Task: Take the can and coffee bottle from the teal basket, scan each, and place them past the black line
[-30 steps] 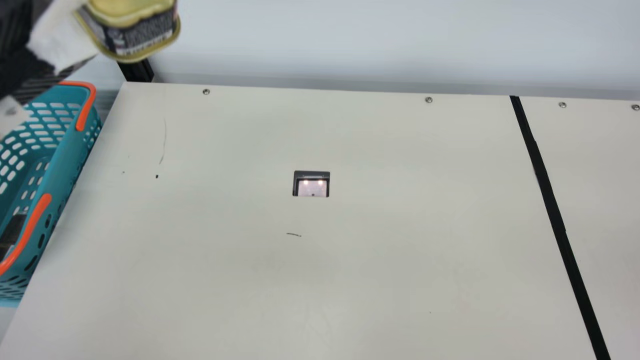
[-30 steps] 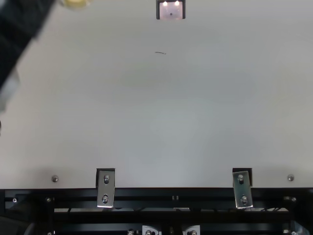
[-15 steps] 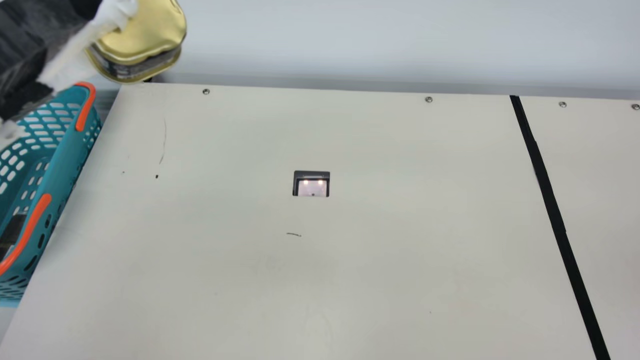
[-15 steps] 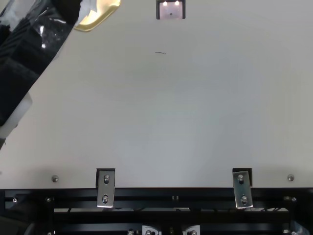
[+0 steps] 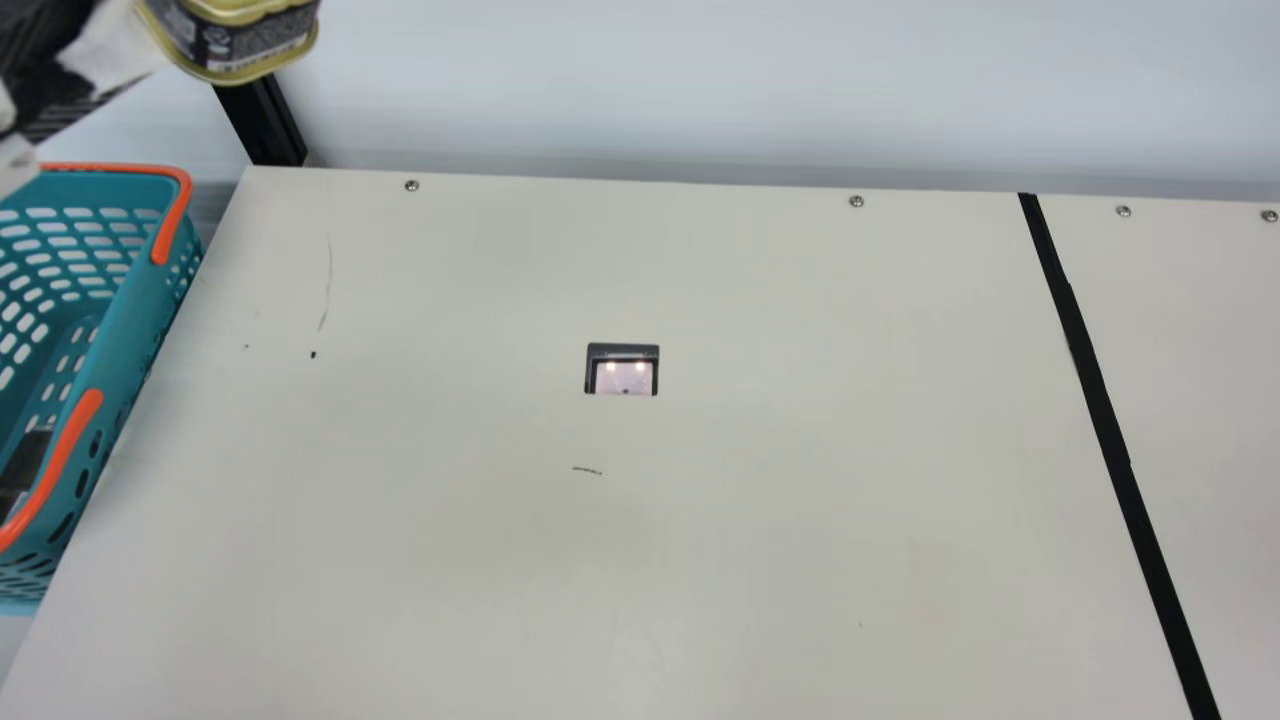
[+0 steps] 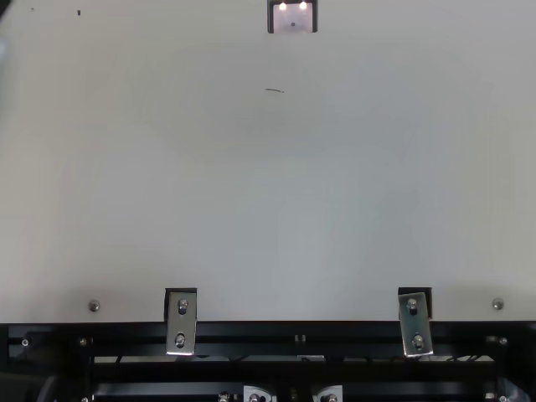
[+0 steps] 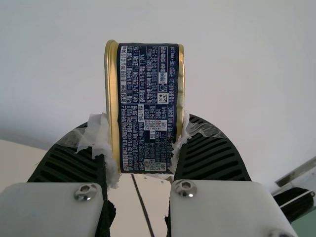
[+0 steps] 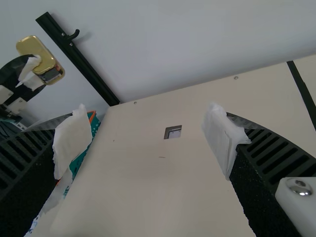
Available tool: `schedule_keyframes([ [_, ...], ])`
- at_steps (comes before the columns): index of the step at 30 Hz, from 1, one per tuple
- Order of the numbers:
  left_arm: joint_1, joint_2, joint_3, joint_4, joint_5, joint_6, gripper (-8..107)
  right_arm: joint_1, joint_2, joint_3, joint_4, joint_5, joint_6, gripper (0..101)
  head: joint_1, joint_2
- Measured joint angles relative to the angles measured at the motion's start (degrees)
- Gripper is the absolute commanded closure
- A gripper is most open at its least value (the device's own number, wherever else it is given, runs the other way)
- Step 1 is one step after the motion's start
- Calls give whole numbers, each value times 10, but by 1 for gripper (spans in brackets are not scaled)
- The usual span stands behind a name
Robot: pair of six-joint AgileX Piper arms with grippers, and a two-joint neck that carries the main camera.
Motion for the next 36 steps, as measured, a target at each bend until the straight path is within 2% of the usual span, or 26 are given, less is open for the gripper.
schedule_keyframes([
  [6, -12, 59, -31, 28, -24, 30, 89, 0, 0, 0, 0, 0, 0, 0, 0, -3],
  [10, -47, 55, -34, 48, -65, 73, 89, 0, 0, 0, 0, 0, 0, 0, 0, -3],
  [22, -228, 2, 6, 118, -204, 203, 89, 0, 0, 0, 0, 0, 0, 0, 0, -3],
  [26, -299, -11, 28, 153, -255, 206, 89, 0, 0, 0, 0, 0, 0, 0, 0, -3],
  [29, -328, -11, 31, 159, -268, 203, 89, 0, 0, 0, 0, 0, 0, 0, 0, -3],
  [36, -338, -12, 33, 180, -275, 182, 89, 0, 0, 0, 0, 0, 0, 0, 0, -3],
])
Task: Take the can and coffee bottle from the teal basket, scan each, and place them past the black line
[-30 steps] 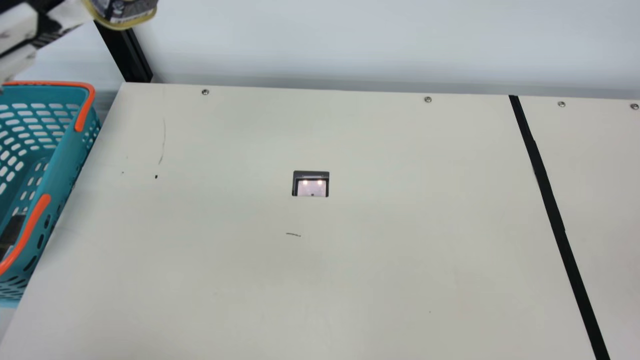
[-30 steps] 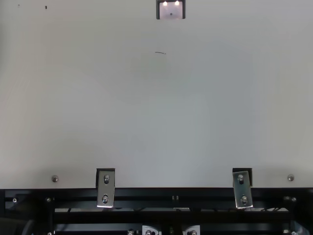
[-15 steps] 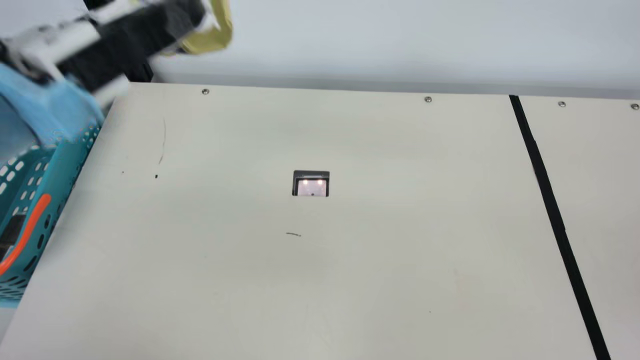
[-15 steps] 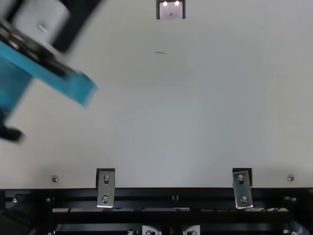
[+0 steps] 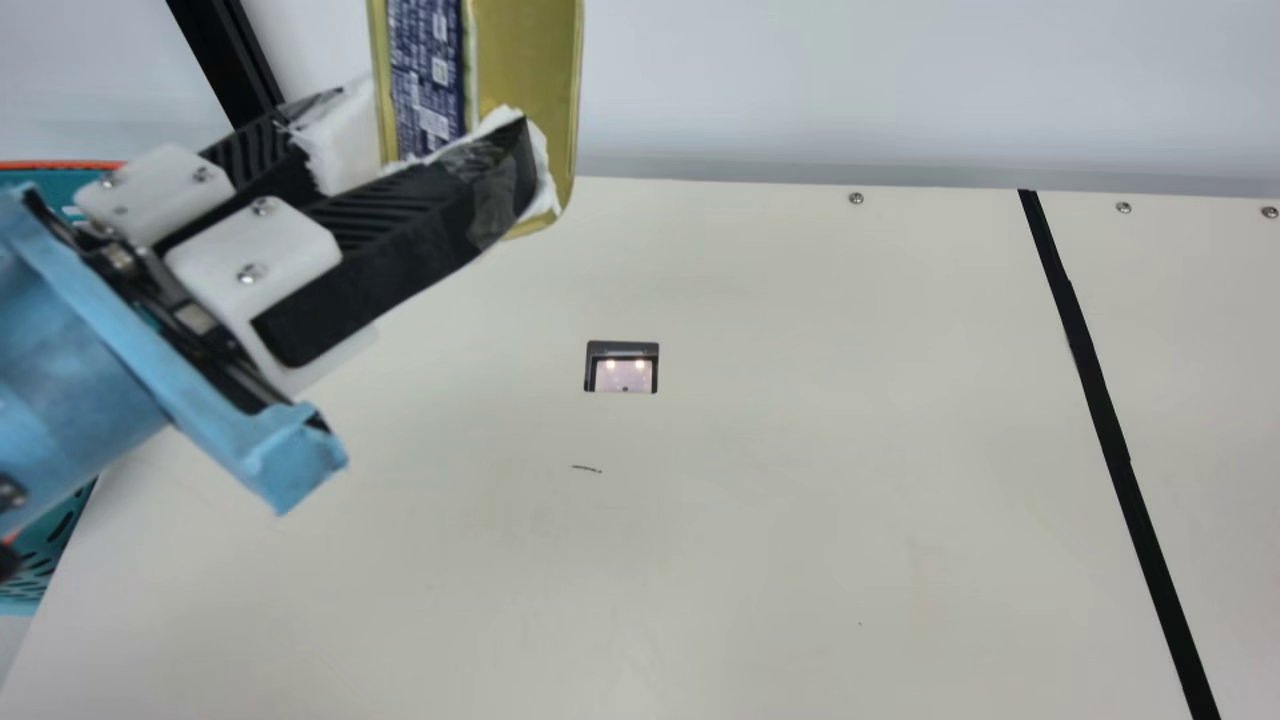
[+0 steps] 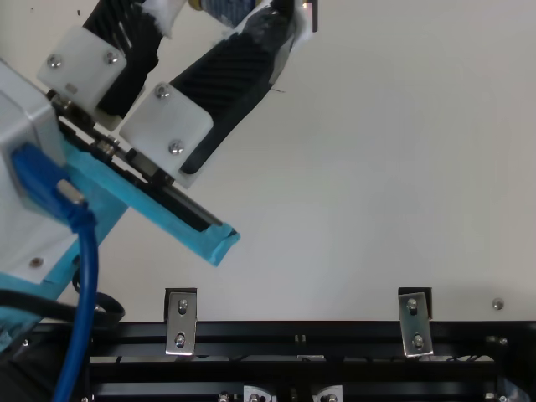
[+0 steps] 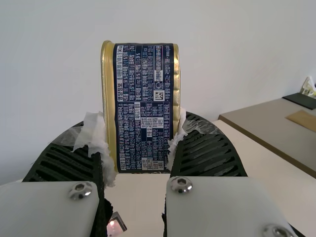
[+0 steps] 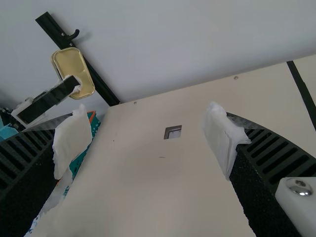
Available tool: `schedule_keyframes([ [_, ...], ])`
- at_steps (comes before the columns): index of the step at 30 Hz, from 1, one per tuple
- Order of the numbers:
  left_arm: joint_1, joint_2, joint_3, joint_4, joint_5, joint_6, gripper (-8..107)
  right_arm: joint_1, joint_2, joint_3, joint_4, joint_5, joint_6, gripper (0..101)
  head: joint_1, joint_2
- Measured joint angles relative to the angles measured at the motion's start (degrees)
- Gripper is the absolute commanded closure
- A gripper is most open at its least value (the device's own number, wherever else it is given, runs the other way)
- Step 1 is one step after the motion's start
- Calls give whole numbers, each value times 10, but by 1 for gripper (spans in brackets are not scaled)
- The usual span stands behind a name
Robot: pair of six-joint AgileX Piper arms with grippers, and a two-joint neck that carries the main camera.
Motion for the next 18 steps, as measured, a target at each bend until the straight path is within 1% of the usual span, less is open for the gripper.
schedule_keyframes([
  [3, -16, -7, 13, 36, -17, -25, 89, 0, 0, 0, 0, 0, 0, 0, 0, 0],
  [6, -44, -11, 33, 80, -46, -46, 89, 0, 0, 0, 0, 0, 0, 0, 0, 0],
  [14, -130, -3, 103, 204, -147, -126, 89, 0, 0, 0, 0, 0, 0, 0, 0, 0],
  [18, -169, 9, 141, 268, -202, -181, 89, 0, 0, 0, 0, 0, 0, 0, 0, 0],
])
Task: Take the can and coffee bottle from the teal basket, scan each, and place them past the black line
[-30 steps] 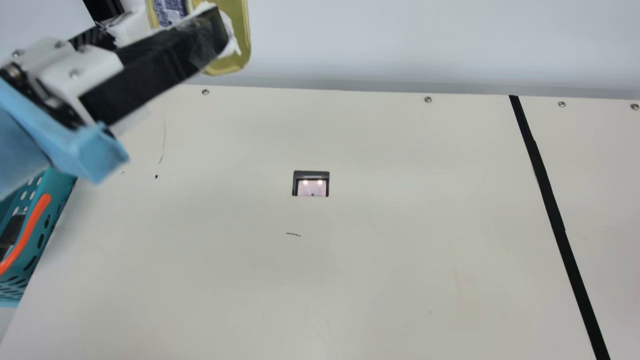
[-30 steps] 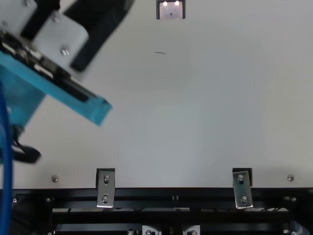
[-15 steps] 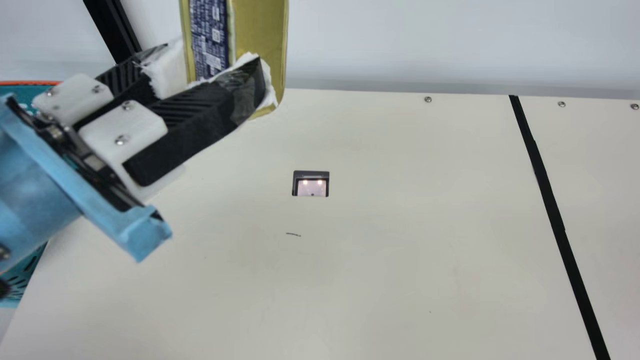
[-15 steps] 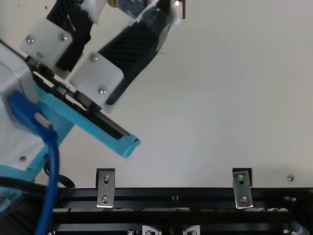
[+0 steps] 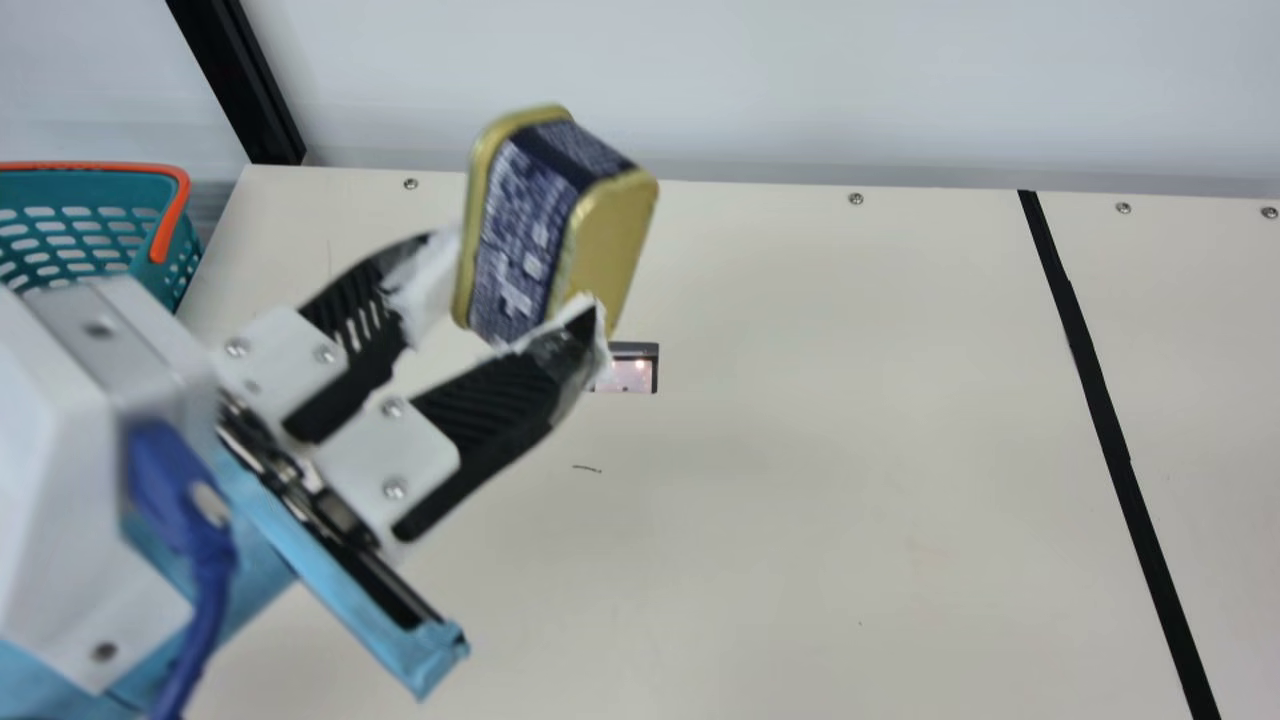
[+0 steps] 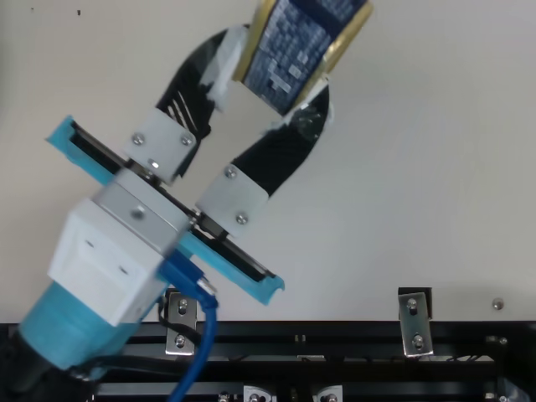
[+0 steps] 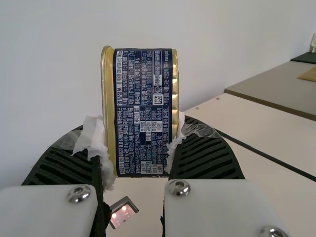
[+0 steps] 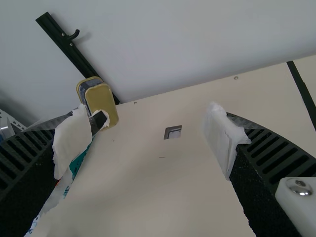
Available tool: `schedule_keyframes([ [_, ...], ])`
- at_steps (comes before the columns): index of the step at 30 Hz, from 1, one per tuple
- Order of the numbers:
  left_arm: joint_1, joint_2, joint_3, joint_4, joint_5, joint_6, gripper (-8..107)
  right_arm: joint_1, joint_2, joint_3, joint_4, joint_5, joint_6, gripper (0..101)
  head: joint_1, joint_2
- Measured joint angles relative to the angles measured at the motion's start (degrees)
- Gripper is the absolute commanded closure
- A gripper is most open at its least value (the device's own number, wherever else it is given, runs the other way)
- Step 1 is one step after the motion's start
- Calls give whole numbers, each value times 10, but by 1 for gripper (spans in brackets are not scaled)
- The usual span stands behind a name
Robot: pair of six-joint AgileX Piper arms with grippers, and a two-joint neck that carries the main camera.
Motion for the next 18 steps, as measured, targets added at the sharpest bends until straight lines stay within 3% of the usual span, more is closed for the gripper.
schedule_keyframes([
  [5, -24, 22, 46, 77, -60, -74, 89, 0, 0, 0, 0, 0, 0, 0, 0, 0],
  [6, -25, 37, 69, 135, -96, -127, 89, 0, 0, 0, 0, 0, 0, 0, 0, 0],
  [15, -2, 133, 94, 233, -181, -242, 89, 0, 0, 0, 0, 0, 0, 0, 0, 0],
  [18, 1, 149, 94, 246, -186, -266, 89, 0, 0, 0, 0, 0, 0, 0, 0, 0],
])
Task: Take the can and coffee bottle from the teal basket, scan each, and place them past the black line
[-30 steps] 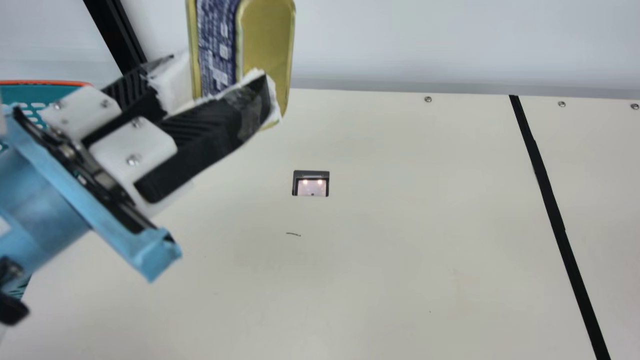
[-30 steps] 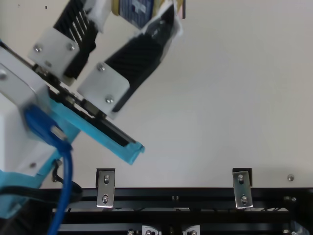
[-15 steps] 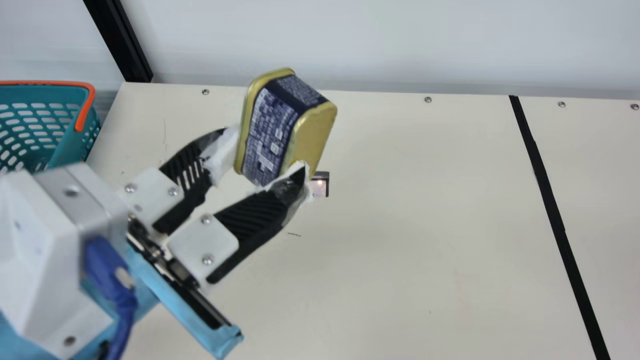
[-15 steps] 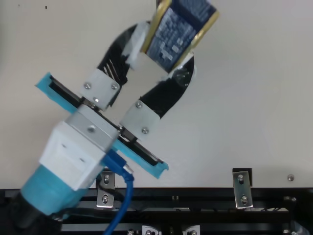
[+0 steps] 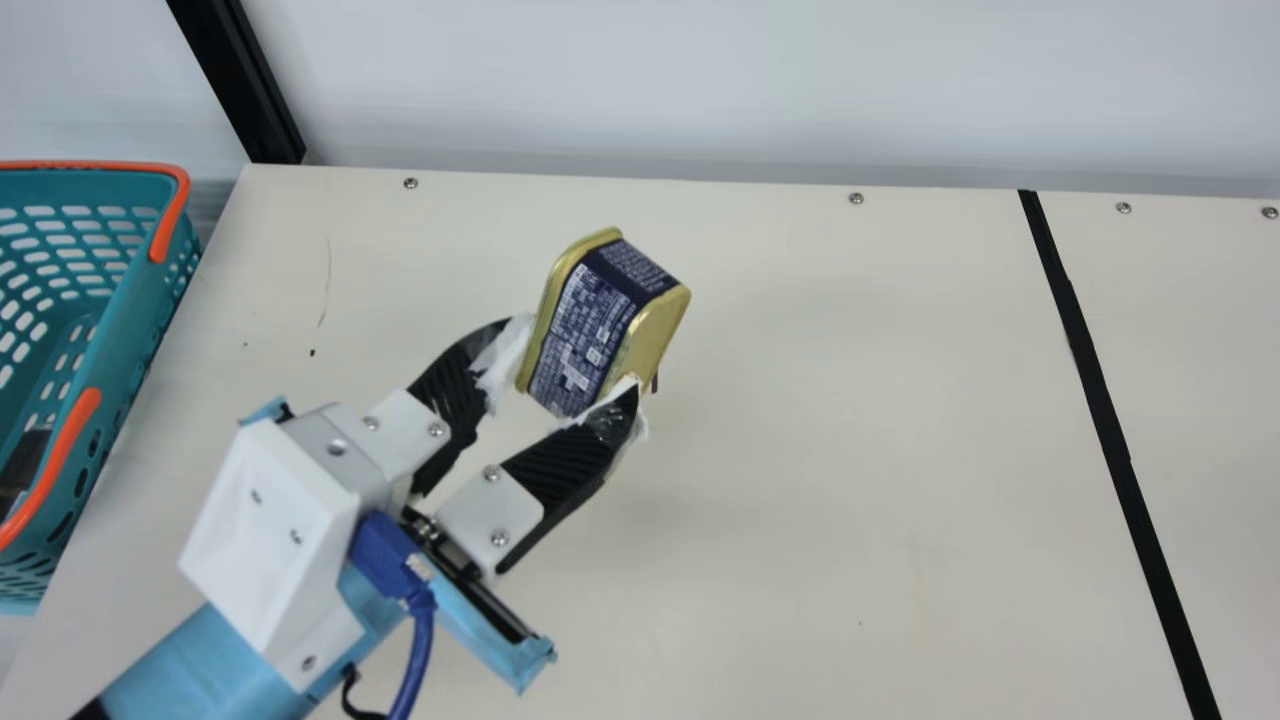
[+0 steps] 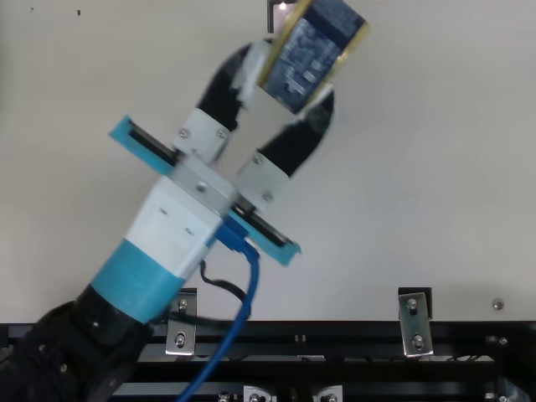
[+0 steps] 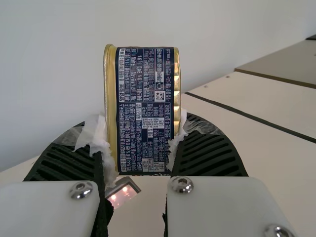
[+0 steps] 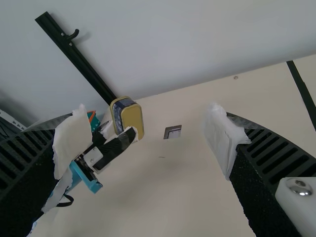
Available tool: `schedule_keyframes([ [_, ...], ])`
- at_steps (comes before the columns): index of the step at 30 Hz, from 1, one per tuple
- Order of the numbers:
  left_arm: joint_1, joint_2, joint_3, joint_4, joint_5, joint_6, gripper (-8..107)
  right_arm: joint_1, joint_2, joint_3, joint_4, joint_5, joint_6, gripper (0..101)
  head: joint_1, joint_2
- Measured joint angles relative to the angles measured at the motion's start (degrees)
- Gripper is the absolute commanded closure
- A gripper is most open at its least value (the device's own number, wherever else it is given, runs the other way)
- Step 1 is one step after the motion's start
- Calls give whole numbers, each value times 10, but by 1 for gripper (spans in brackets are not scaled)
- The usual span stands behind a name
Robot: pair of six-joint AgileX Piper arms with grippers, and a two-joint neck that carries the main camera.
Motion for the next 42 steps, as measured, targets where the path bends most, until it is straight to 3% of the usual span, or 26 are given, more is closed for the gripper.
schedule_keyframes([
  [42, 2, 4, 0, 8, -6, -7, 89, 0, 0, 0, 0, 0, 0, 0, 0, 0],
])
